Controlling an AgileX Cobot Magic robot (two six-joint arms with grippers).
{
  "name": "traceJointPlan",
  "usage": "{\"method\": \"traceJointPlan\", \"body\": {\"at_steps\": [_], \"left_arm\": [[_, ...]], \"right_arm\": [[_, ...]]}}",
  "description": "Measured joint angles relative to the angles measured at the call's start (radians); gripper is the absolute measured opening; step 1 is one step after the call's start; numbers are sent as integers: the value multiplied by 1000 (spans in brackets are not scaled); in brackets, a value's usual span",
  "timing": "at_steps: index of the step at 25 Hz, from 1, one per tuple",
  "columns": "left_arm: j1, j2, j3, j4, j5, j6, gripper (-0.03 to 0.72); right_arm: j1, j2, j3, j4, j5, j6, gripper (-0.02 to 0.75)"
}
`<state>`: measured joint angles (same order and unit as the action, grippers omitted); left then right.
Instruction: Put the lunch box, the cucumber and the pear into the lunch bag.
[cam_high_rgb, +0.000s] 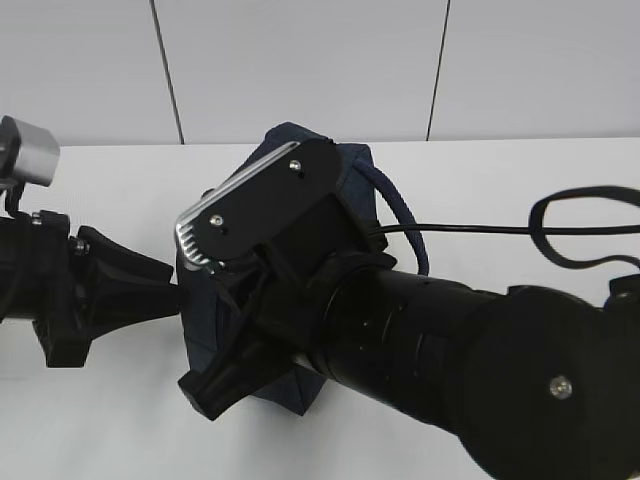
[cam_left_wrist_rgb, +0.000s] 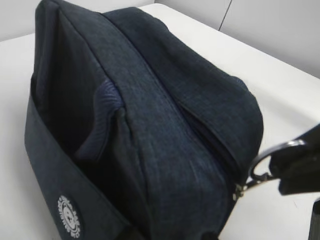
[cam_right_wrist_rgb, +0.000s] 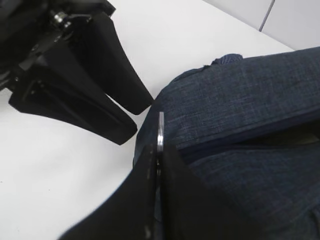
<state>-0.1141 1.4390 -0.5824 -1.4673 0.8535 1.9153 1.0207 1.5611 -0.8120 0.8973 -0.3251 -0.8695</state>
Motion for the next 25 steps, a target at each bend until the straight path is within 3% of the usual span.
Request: {"method": "traceJointPlan", "body": {"at_steps": [14,19,21,23,25], "left_arm": [[-7,78,0,-21,43,41,239],[-86,103,-16,-46,-15,52,237],[-120,103,-18,-61,-81,53,186],[-133,103,-18,-73,-119,56,73],[-138,103,-18,-78,-127,57,35]], "right_arm": [[0,-2,0,1,14,0,0],[0,-2,0,6,16,0,0],[0,-2,0,8,16,0,0],[0,-2,0,11,16,0,0],[0,-2,0,13,17,0,0]]}}
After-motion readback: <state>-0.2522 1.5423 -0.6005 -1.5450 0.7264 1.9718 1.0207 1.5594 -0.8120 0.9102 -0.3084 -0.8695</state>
